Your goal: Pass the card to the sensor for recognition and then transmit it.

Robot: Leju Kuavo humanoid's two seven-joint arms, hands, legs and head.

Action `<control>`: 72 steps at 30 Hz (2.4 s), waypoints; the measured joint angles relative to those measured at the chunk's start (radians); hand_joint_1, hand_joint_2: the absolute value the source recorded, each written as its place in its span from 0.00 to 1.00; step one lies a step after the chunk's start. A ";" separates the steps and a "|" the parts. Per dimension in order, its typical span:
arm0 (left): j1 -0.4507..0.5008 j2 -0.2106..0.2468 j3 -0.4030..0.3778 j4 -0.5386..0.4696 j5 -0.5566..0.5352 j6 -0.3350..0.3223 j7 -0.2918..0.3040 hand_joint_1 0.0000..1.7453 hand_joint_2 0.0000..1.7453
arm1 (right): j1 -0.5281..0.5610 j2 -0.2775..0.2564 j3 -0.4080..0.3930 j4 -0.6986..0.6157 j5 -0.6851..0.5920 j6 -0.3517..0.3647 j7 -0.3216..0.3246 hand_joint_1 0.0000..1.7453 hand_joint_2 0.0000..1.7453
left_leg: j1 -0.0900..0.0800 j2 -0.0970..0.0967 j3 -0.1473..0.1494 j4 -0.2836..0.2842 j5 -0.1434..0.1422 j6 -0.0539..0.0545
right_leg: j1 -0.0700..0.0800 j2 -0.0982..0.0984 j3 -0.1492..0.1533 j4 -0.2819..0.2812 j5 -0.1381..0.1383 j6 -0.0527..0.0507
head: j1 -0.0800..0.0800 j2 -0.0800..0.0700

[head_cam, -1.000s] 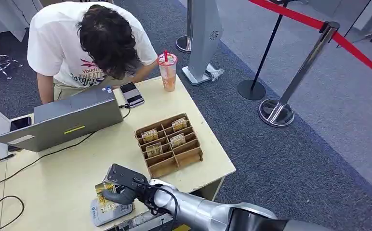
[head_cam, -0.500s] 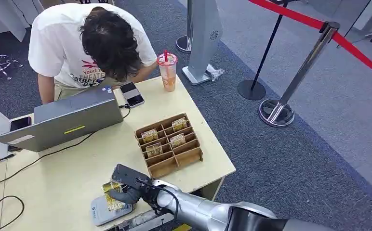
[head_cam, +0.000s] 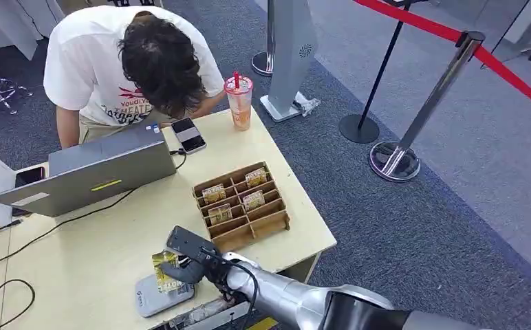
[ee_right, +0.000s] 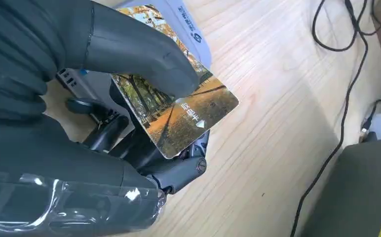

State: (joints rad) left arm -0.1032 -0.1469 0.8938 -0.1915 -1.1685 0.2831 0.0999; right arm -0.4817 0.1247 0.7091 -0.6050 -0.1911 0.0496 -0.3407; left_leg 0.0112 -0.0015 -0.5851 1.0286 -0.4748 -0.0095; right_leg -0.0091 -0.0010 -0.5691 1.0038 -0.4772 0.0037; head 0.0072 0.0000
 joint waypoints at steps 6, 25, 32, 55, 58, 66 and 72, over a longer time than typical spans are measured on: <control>0.000 0.000 0.000 0.000 0.003 0.000 0.000 0.00 0.00 | 0.000 -0.001 -0.036 -0.011 -0.018 0.015 -0.002 1.00 1.00 | 0.000 0.000 0.000 0.000 0.000 0.000 | 0.000 0.000 0.000 0.000 0.000 0.000 | 0.000 0.000; 0.000 0.000 0.000 0.000 0.008 0.000 0.000 0.00 0.00 | 0.000 -0.004 -0.083 -0.028 -0.016 0.042 0.026 1.00 1.00 | 0.000 0.000 0.000 0.000 0.000 0.000 | 0.000 0.000 0.000 0.000 0.000 0.000 | 0.000 0.000; 0.000 0.000 0.000 0.000 0.008 0.000 0.000 0.00 0.00 | 0.000 -0.001 -0.083 -0.003 -0.004 0.056 0.027 1.00 1.00 | 0.000 0.000 0.000 0.000 0.000 0.000 | 0.000 0.000 0.000 0.000 0.000 0.000 | 0.000 0.000; 0.000 -0.002 0.000 0.000 0.014 0.000 -0.005 0.00 0.00 | 0.000 0.008 -0.083 0.039 -0.007 0.068 0.022 1.00 1.00 | 0.000 0.000 0.000 0.000 0.000 0.000 | 0.000 0.000 0.000 0.000 0.000 0.000 | 0.000 0.000; 0.000 -0.002 0.000 0.000 0.017 0.000 -0.008 0.00 0.00 | 0.000 0.009 -0.083 0.040 -0.007 0.068 0.020 1.00 1.00 | 0.000 0.000 0.000 0.000 0.000 0.000 | 0.000 0.000 0.000 0.000 0.000 0.000 | 0.000 0.000; 0.000 -0.002 0.000 0.000 0.023 0.001 -0.010 0.00 0.00 | 0.007 0.013 -0.083 0.044 -0.010 0.060 0.017 1.00 1.00 | 0.000 0.000 0.000 0.000 0.000 0.000 | 0.000 0.000 0.000 0.000 0.000 0.000 | 0.000 0.000; 0.001 -0.002 0.000 0.000 0.024 0.003 -0.011 0.00 0.00 | 0.046 0.016 -0.082 0.042 0.021 0.014 0.011 1.00 1.00 | 0.000 0.000 0.000 0.000 0.000 0.000 | 0.000 0.000 -0.001 0.000 0.000 0.000 | 0.001 0.000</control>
State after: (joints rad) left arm -0.1022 -0.1488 0.8938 -0.1915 -1.1448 0.2861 0.0893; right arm -0.4360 0.1404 0.6275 -0.5627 -0.1697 0.0633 -0.3292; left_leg 0.0114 -0.0017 -0.5856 1.0286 -0.4749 -0.0096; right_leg -0.0091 -0.0012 -0.5696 1.0038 -0.4775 0.0038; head 0.0080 0.0000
